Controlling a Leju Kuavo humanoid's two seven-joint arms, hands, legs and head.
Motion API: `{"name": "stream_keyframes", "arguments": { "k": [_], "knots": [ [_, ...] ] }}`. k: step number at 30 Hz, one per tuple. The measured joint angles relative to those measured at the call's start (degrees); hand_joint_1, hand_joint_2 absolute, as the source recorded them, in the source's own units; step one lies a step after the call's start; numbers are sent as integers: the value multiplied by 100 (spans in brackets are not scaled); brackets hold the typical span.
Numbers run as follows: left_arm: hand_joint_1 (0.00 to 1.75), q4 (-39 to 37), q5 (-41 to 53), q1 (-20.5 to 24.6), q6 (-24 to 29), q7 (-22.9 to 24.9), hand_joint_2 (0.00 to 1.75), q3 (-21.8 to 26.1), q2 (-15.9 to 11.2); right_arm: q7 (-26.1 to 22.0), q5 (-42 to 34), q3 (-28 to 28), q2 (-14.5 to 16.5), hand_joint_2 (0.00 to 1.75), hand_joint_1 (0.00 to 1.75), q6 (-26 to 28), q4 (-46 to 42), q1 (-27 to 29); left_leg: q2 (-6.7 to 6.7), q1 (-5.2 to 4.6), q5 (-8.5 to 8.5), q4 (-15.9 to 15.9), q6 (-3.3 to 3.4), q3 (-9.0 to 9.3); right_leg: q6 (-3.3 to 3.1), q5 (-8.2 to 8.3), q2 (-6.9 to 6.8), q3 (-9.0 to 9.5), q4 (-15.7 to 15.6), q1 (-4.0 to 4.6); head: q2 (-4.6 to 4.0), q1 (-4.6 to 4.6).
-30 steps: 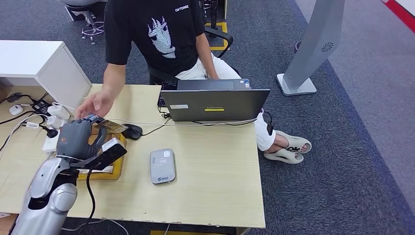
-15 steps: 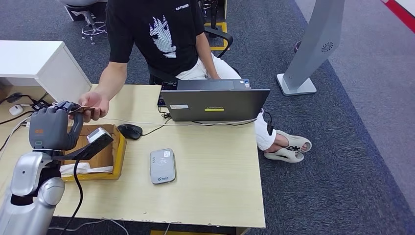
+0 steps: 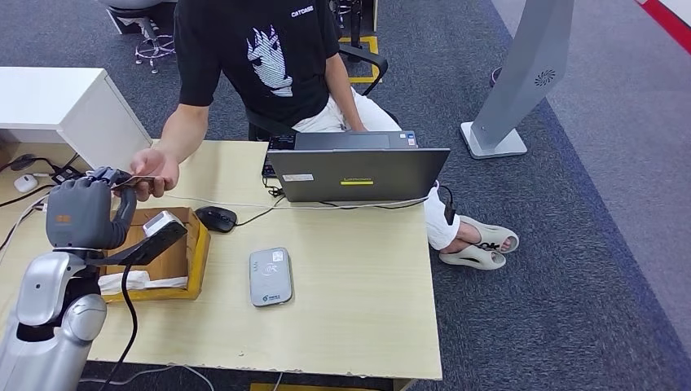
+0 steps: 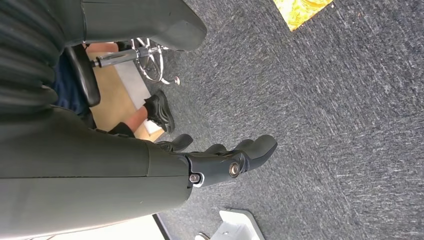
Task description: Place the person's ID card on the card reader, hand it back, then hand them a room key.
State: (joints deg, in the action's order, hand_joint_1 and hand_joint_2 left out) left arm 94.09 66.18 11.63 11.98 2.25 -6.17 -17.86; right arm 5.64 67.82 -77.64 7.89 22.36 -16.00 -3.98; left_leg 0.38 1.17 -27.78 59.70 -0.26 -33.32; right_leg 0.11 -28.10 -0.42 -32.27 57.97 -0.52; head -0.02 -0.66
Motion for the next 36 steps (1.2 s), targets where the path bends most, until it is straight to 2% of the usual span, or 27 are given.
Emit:
{"name": "stream_keyframes", "arguments": {
  "k": [16,20,25,36],
  "knots": [
    [175,0,0,51,0,1,175,8,-2,0,0,0,0,175,0,0,0,0,1,0,-2,0,1,-7,0,0,1,-6,-1,0,0,0],
    [0,-1,109,46,70,49,175,11,1,4,11,2,0,175,0,1,1,0,1,-1,-2,0,1,-10,0,0,1,-7,-1,0,0,0],
    [0,-43,634,-80,621,167,175,103,35,43,71,21,0,175,0,11,7,-1,1,0,-4,0,-1,-11,0,-1,1,-10,-1,0,0,-1],
    [0,-103,691,-245,734,82,175,177,128,98,87,50,0,175,0,7,37,-1,0,0,0,0,0,-10,0,0,0,-9,0,0,0,-1]
  ]
}}
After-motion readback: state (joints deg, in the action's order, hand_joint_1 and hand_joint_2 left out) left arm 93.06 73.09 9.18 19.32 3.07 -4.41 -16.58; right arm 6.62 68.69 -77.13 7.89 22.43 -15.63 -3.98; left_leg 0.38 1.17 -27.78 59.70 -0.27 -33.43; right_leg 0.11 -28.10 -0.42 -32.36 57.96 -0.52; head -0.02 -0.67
